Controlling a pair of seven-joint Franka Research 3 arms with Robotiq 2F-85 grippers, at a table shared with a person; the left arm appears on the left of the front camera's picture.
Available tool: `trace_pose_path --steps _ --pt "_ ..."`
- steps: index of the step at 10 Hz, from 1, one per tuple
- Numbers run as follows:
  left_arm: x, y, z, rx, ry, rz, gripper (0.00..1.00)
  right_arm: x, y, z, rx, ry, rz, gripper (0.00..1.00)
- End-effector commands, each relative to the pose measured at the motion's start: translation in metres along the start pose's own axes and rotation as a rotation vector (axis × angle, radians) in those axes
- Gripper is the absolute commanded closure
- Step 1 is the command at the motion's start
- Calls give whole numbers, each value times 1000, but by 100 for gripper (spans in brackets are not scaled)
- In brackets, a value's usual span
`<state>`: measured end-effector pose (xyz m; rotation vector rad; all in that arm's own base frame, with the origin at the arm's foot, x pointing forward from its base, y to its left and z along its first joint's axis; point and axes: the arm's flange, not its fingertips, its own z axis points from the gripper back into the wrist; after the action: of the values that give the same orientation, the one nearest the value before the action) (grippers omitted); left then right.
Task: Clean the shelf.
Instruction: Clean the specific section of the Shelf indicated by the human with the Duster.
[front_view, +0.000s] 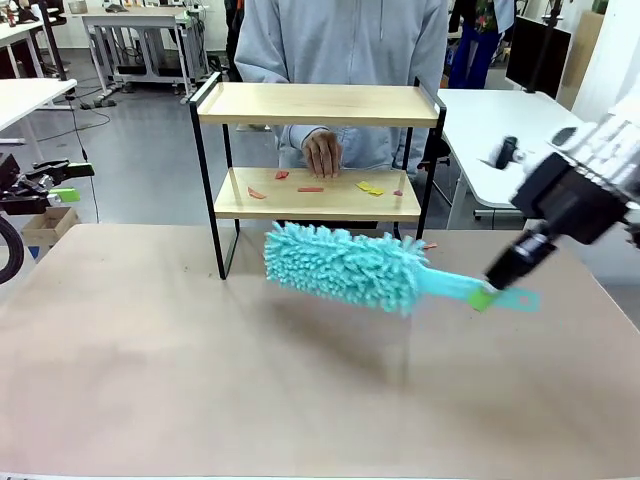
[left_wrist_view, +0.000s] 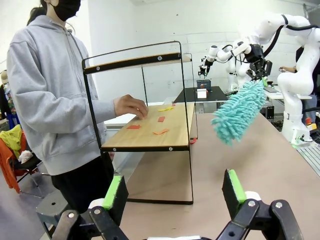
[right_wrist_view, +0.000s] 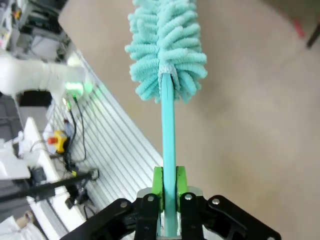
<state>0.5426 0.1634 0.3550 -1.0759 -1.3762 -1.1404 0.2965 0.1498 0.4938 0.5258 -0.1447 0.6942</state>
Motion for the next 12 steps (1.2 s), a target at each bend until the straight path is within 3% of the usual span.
trace_pose_path --steps 1,5,6,10,12 --pt "2 -2 0 1 4 -14 0 34 16 -21 -14 -106 0 87" --pt "2 -2 0 1 4 -14 0 75 43 -60 -88 -350 -77 87" --pt "2 -2 0 1 4 -14 0 53 33 -34 -65 -218 -22 87" --pt "2 -2 0 1 4 -14 0 57 33 -42 -76 -232 -41 87" --pt "2 -2 0 1 4 -14 0 85 66 -57 -192 -322 -59 87"
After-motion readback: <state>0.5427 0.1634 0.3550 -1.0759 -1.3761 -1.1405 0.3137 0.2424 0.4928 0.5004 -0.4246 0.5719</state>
